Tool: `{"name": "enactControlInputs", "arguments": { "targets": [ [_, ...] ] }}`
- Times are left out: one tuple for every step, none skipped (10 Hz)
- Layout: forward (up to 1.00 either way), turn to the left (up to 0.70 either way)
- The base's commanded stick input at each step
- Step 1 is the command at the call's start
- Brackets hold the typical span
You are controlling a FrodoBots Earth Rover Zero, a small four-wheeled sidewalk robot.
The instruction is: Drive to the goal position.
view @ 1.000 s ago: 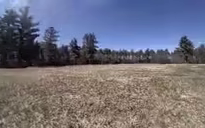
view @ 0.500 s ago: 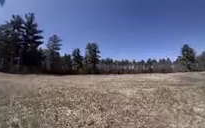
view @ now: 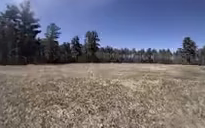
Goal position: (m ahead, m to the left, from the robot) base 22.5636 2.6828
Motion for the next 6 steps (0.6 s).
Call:
{"name": "enactControlInputs", "arguments": {
  "targets": [
    [0.7, 0.0],
    [0.7, -0.11],
    [0.7, -0.29],
    [0.7, -0.32],
    [0.7, -0.05],
    [0.7, 0.0]
  ]
}}
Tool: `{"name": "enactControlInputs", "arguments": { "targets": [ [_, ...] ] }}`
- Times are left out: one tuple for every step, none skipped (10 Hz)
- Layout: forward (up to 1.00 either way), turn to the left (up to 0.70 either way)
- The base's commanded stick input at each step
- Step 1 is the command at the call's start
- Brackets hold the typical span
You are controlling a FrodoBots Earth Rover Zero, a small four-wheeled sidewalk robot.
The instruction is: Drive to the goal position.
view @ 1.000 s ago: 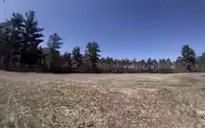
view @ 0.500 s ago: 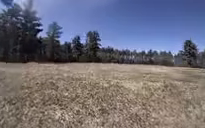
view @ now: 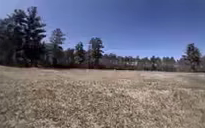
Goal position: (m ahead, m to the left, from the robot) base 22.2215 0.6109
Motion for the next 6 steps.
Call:
{"name": "enactControlInputs", "arguments": {
  "targets": [
    [0.7, 0.0],
    [0.7, 0.0],
    [0.7, 0.0],
    [0.7, 0.0],
    [0.7, 0.0],
    [0.7, 0.0]
  ]
}}
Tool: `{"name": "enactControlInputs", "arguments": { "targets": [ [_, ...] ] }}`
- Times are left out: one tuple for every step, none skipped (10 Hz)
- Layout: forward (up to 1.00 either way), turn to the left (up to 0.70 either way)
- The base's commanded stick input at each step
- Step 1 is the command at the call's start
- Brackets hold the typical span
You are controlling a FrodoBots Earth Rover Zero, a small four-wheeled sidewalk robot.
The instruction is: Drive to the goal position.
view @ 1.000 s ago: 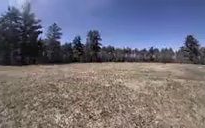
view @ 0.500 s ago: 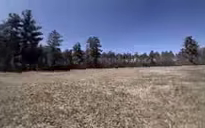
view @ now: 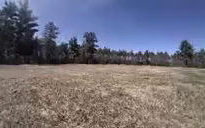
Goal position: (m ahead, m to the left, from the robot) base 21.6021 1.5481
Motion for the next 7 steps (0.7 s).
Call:
{"name": "enactControlInputs", "arguments": {
  "targets": [
    [0.7, 0.0],
    [0.7, 0.0],
    [0.7, 0.0],
    [0.7, 0.0],
    [0.7, 0.0],
    [0.7, 0.0],
    [0.7, 0.0]
  ]
}}
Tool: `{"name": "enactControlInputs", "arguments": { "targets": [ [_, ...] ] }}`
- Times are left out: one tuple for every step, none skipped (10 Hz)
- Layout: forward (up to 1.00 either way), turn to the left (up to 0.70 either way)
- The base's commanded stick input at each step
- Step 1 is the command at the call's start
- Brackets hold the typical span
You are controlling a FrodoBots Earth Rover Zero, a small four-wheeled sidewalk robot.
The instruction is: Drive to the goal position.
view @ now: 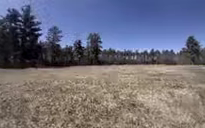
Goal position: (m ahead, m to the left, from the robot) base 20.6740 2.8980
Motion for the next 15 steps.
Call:
{"name": "enactControlInputs", "arguments": {
  "targets": [
    [0.7, 0.0],
    [0.7, 0.0],
    [0.7, 0.0],
    [0.7, 0.0],
    [0.7, 0.0],
    [0.7, 0.0],
    [0.7, 0.0],
    [0.7, 0.0],
    [0.7, 0.0],
    [0.7, 0.0],
    [0.7, 0.0],
    [0.7, 0.0],
    [0.7, 0.0],
    [0.7, 0.0],
    [0.7, 0.0]
  ]
}}
